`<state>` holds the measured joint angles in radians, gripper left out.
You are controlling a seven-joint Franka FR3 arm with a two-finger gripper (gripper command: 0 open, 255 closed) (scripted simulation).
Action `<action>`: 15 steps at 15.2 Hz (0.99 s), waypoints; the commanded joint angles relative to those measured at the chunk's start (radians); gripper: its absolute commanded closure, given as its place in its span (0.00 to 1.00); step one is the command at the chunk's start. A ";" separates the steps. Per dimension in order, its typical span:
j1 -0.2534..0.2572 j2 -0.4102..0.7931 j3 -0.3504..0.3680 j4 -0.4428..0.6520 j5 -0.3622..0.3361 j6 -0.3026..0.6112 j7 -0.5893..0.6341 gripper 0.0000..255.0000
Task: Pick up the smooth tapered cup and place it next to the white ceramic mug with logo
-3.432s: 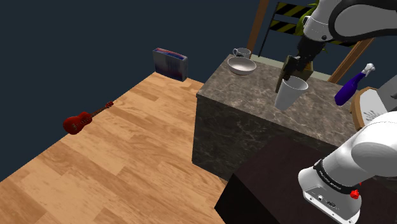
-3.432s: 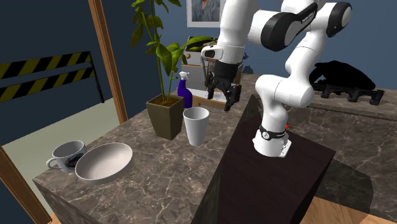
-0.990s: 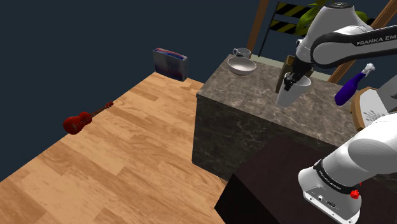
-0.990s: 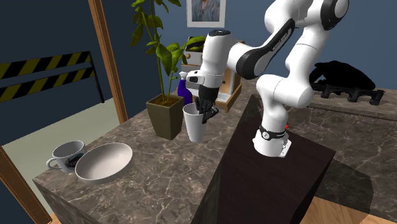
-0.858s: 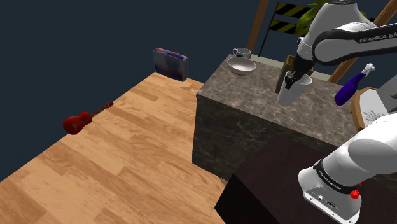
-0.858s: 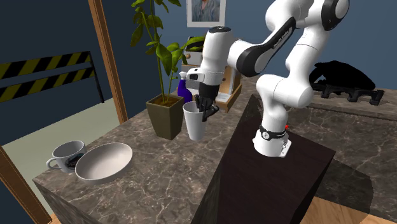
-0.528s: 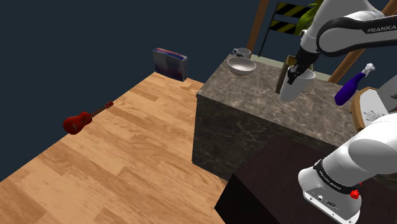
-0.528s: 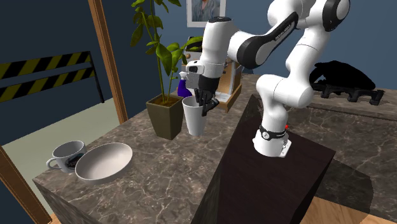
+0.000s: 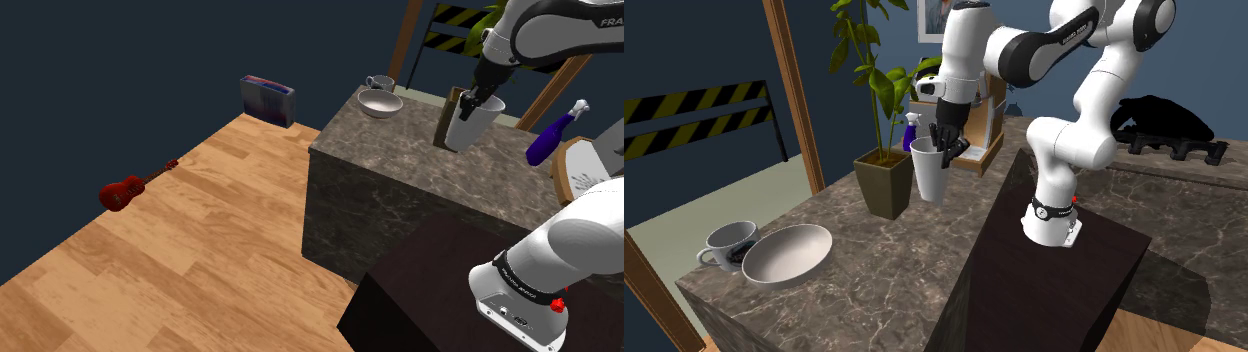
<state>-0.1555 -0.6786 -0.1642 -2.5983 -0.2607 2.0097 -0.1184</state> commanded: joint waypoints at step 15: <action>0.010 -0.013 0.023 0.206 0.029 -0.218 -0.030 1.00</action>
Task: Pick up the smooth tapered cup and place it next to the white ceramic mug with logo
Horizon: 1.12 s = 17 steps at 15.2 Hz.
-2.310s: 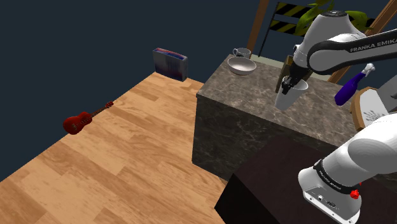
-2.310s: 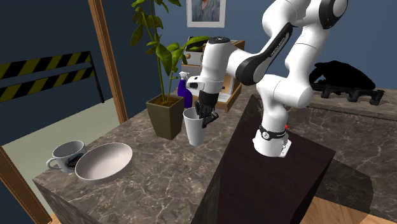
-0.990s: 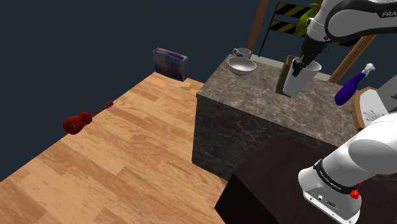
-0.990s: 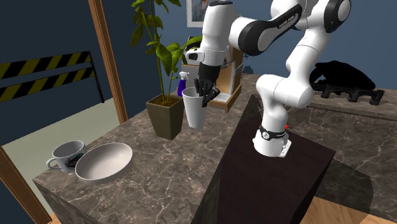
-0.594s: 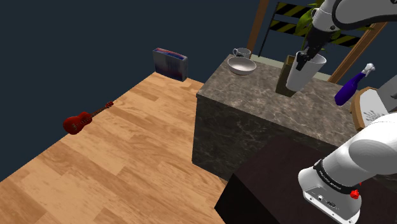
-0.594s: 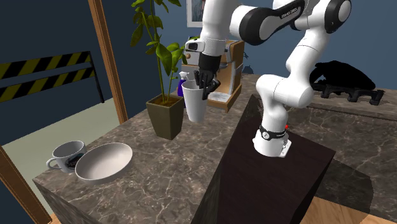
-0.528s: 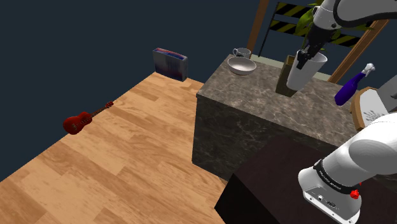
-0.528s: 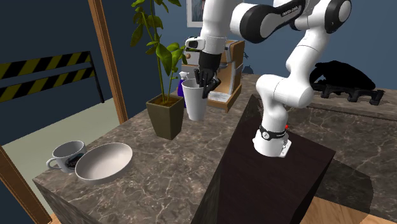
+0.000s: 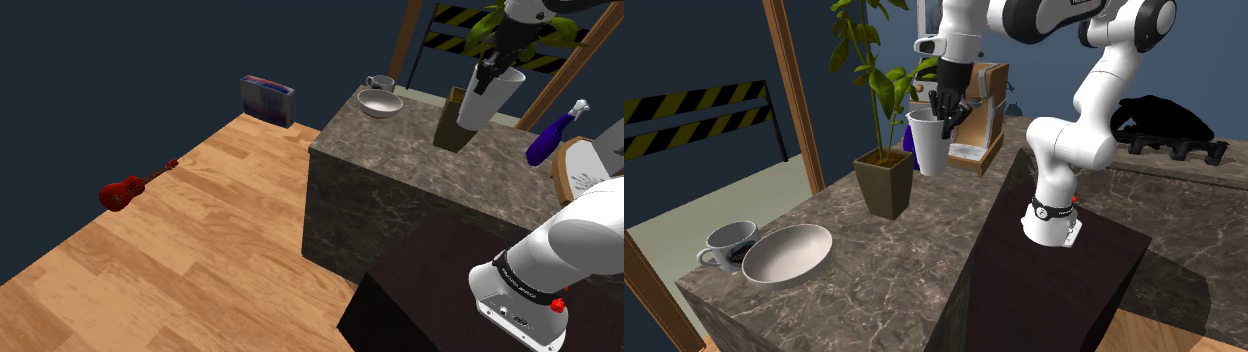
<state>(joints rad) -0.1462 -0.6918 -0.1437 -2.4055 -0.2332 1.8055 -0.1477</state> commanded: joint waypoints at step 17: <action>0.001 0.314 -0.092 0.374 0.018 -0.040 -0.122 1.00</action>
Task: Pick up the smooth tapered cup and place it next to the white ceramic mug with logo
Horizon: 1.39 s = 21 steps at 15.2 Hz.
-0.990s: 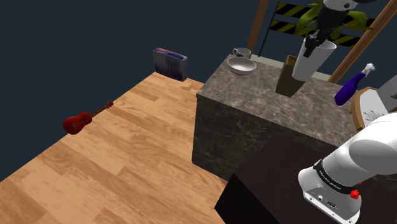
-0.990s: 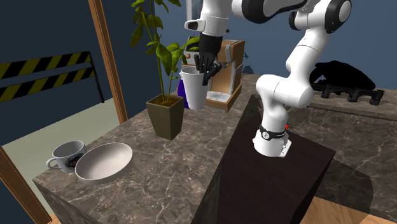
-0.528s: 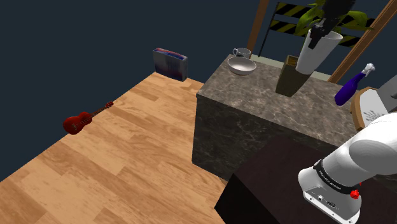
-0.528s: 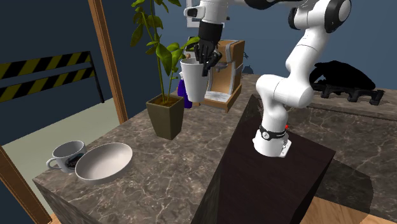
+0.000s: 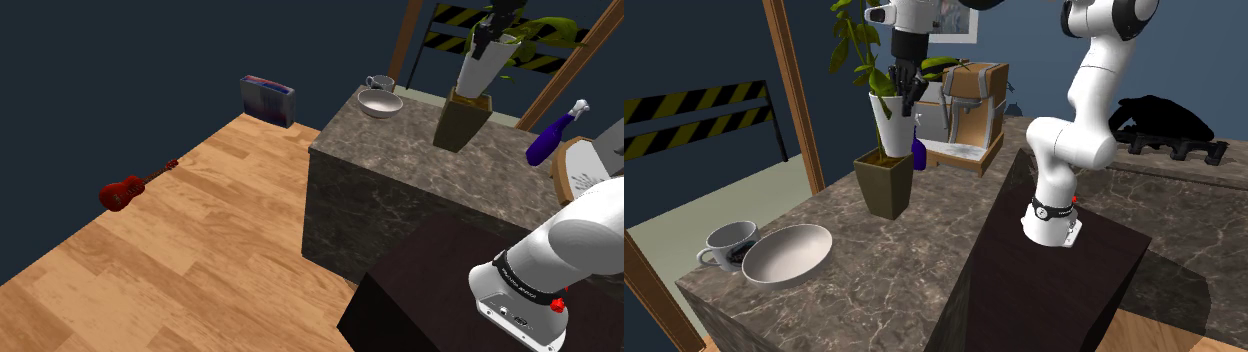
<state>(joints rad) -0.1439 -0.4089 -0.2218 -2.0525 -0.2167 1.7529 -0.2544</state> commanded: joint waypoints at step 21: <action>-0.247 1.062 -0.128 1.320 0.337 -0.258 -0.318 1.00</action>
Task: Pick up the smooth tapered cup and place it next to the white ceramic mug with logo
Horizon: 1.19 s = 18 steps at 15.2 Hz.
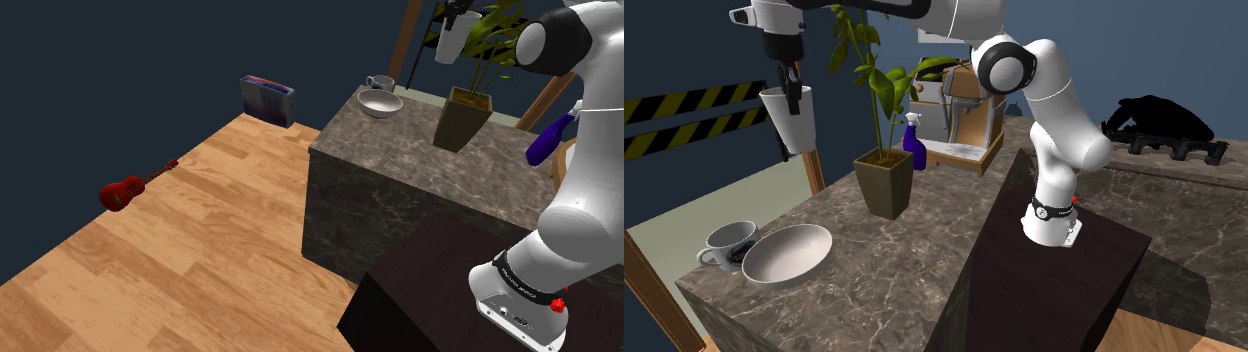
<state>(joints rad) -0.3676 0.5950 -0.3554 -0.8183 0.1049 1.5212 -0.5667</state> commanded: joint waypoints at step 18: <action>0.058 -0.082 -0.004 -0.399 -0.024 0.315 0.006 1.00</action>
<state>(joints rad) -0.3123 0.5148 -0.3594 -1.2016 0.0816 1.8209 -0.5629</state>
